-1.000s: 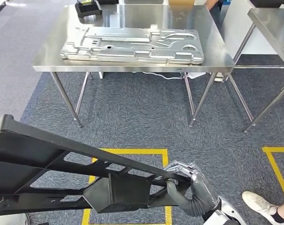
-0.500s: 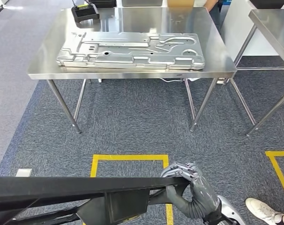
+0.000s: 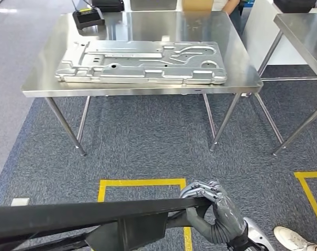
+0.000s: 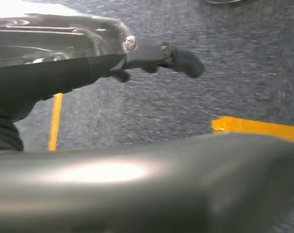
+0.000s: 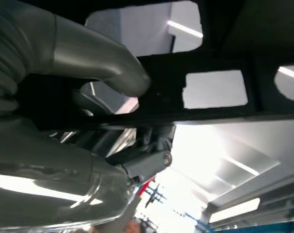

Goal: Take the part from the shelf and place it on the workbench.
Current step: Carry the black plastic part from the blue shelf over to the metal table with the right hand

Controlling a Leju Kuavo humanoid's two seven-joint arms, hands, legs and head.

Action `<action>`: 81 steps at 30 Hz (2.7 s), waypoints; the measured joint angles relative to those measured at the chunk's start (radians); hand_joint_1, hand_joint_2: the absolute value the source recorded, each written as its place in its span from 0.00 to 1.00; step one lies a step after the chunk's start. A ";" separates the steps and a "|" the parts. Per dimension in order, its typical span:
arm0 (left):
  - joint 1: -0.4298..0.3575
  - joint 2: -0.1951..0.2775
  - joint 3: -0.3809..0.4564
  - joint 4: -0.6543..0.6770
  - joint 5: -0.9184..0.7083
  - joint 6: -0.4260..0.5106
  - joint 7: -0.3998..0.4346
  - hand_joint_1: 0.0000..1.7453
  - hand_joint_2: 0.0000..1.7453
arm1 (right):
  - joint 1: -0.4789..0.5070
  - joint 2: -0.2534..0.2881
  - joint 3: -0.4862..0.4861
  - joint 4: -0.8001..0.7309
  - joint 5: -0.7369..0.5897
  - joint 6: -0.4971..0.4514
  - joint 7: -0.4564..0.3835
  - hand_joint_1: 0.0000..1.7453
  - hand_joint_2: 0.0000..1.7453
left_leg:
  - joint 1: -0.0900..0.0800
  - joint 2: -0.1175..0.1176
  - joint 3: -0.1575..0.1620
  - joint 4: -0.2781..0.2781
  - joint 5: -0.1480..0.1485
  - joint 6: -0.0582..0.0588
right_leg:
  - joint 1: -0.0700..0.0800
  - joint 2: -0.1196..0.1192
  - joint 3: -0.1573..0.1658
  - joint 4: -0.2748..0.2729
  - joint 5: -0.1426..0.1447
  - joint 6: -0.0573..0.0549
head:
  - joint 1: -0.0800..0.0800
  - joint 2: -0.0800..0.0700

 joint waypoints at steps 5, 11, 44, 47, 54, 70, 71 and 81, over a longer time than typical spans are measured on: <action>-0.006 0.001 0.000 0.000 0.000 0.000 -0.003 0.00 1.00 | 0.010 0.010 -0.010 -0.013 0.018 -0.018 0.002 1.00 1.00 | 0.002 -0.009 -0.046 0.103 -0.053 -0.020 | -0.012 0.011 0.036 -0.030 -0.025 -0.027 | -0.003 0.000; 0.007 0.002 0.000 0.000 0.001 0.000 -0.005 0.00 1.00 | 0.022 0.024 -0.017 -0.014 0.021 -0.036 0.022 1.00 1.00 | 0.003 -0.016 -0.179 0.181 0.048 -0.018 | -0.013 0.028 0.093 -0.031 -0.068 -0.028 | -0.003 0.000; 0.010 0.011 0.016 0.000 0.019 0.000 -0.005 0.00 1.00 | 0.065 0.015 -0.064 -0.022 0.014 -0.093 0.150 1.00 1.00 | -0.015 -0.027 -0.162 0.092 0.114 0.020 | -0.006 0.034 0.112 -0.033 -0.089 -0.027 | -0.005 0.000; 0.009 0.016 0.018 0.000 0.020 0.000 -0.005 0.00 1.00 | 0.064 0.013 -0.064 -0.024 0.014 -0.093 0.151 1.00 1.00 | -0.023 -0.028 -0.143 0.052 0.104 0.038 | -0.012 0.034 0.117 -0.049 -0.092 -0.010 | -0.007 0.000; 0.008 0.017 0.020 0.000 0.020 -0.007 -0.007 0.00 1.00 | 0.065 -0.005 -0.085 -0.029 0.020 -0.097 0.160 1.00 1.00 | 0.004 -0.025 -0.053 -0.030 0.067 0.029 | -0.016 0.027 -0.032 0.191 -0.152 0.027 | -0.006 0.000; 0.008 0.013 0.026 0.000 0.022 -0.015 -0.005 0.00 1.00 | 0.113 -0.051 -0.192 -0.087 0.037 -0.098 0.184 1.00 1.00 | 0.011 -0.026 -0.182 0.270 -0.060 -0.019 | -0.014 0.027 0.071 -0.037 -0.053 -0.026 | -0.007 0.000; 0.009 0.013 0.026 0.000 0.023 -0.016 -0.005 0.00 1.00 | 0.115 -0.051 -0.193 -0.088 0.038 -0.097 0.184 1.00 1.00 | 0.008 -0.026 -0.183 0.236 -0.016 -0.012 | -0.012 0.028 0.083 -0.037 -0.061 -0.026 | -0.007 0.000; 0.005 0.013 0.027 0.000 0.024 -0.017 -0.010 0.00 1.00 | 0.109 -0.050 -0.207 -0.101 0.049 -0.085 0.185 1.00 1.00 | -0.003 -0.027 -0.078 -0.019 0.079 0.036 | -0.013 0.026 0.092 0.012 -0.124 0.013 | -0.005 0.000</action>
